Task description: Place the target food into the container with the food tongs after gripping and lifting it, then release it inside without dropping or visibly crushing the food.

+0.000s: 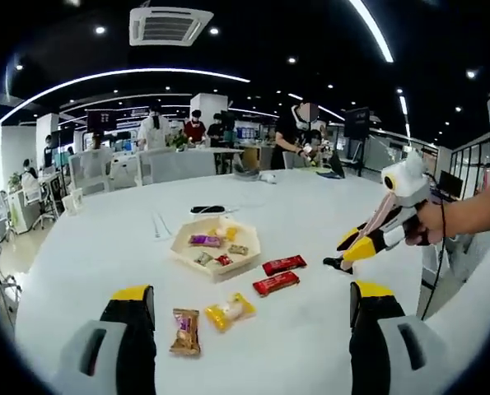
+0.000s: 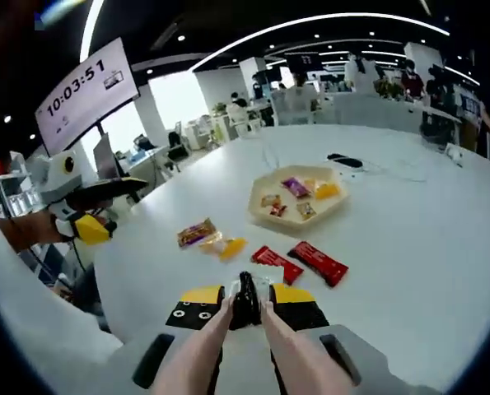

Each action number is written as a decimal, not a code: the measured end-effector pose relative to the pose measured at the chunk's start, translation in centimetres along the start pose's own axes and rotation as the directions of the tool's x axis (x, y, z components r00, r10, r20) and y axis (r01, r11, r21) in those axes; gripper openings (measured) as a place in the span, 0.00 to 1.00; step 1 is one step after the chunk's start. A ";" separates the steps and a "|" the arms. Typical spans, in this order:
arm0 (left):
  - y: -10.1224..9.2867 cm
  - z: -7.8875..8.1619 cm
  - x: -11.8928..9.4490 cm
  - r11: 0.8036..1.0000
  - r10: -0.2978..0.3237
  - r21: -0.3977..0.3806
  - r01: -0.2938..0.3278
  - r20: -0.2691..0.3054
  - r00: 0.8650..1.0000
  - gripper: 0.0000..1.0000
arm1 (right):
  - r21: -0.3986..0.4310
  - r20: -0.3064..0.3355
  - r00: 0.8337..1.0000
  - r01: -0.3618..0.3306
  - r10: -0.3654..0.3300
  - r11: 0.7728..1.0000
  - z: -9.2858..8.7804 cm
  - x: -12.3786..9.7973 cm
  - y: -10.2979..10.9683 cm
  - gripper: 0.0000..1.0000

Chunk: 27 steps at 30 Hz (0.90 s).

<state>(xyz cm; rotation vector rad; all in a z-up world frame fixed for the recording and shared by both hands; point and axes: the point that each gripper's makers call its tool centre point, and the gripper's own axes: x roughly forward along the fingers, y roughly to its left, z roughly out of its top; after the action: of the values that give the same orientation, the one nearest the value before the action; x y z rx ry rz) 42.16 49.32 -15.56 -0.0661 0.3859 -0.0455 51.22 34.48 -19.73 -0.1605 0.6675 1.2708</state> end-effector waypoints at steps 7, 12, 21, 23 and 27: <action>0.4 -0.9 0.2 0.998 -0.050 0.042 0.051 -0.026 0.998 0.89 | 0.021 0.028 0.996 0.080 -0.081 0.997 0.7 -0.3 0.3 0.20; 0.7 0.4 -0.2 0.991 -0.079 0.109 0.075 0.030 0.996 0.81 | 0.049 0.054 0.991 0.118 -0.120 0.992 1.2 -0.7 0.8 0.20; 1.5 2.3 -0.9 0.991 -0.100 0.092 0.095 0.057 0.993 0.88 | 0.051 0.080 0.987 0.139 -0.142 0.989 2.2 -0.7 0.7 0.20; 1.7 2.5 -0.7 0.995 -0.095 0.043 0.092 0.074 0.993 0.94 | 0.053 0.083 0.986 0.143 -0.147 0.988 2.3 -0.8 0.5 0.20; 1.9 2.4 -0.7 0.994 -0.087 0.069 0.083 0.067 0.994 0.91 | 0.055 0.088 0.984 0.150 -0.154 0.987 2.9 -0.8 0.4 0.19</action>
<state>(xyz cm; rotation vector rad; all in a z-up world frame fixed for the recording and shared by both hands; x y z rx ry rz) 42.47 51.40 -13.22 -0.0187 0.3114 -0.1398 51.81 35.27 -16.87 -0.1105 0.5950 1.1076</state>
